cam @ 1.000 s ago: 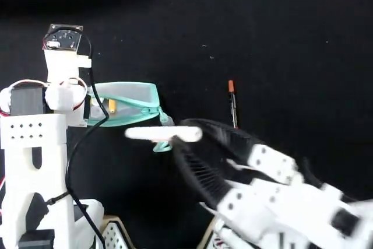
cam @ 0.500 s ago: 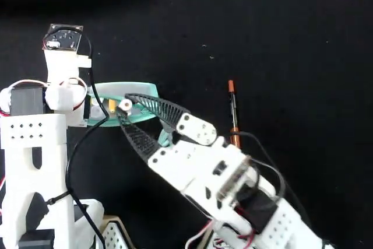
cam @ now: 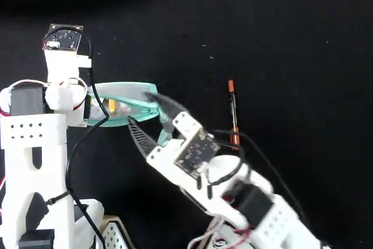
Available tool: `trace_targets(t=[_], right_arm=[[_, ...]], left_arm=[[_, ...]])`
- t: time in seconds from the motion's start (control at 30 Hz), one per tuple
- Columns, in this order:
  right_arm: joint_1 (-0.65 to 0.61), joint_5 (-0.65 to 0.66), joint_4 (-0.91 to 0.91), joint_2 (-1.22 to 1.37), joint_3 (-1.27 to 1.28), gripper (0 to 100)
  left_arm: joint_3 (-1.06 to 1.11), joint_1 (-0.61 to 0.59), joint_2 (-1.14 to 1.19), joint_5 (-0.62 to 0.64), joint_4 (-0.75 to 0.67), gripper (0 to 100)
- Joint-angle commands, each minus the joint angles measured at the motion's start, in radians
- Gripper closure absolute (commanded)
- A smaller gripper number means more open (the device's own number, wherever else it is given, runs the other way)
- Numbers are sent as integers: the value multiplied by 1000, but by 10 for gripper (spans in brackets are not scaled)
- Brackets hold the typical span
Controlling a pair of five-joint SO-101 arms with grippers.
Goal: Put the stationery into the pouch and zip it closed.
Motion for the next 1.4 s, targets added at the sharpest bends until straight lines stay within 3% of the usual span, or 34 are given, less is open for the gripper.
trace_targets(t=[0.0, 0.1, 0.2, 0.33, 0.43, 0.53, 0.7, 0.87, 1.07, 1.37], right_arm=[[15, 9, 258, -8, -269, 721], [87, 11, 327, -8, -401, 789], [299, 11, 331, 4, -417, 874], [549, 9, 345, 90, -277, 920], [649, 11, 345, 248, -193, 920], [694, 17, 347, 460, -199, 907], [738, 17, 353, 852, -364, 796], [818, 18, 345, 1207, -616, 848], [832, 18, 368, 1560, -888, 816], [835, 18, 393, 1859, -1188, 815]], left_arm=[[54, -7, 15, 8, -3, 970], [54, -10, 15, 8, -3, 970], [54, -12, 15, 8, -3, 970], [54, -12, 15, 8, -2, 970], [54, -7, 15, 8, -3, 970], [54, -7, 15, 8, -3, 970], [54, -12, 15, 8, 0, 970], [54, -12, 15, 6, 2, 970], [54, -12, 15, 6, 2, 970], [54, -13, 15, 5, 2, 970]])
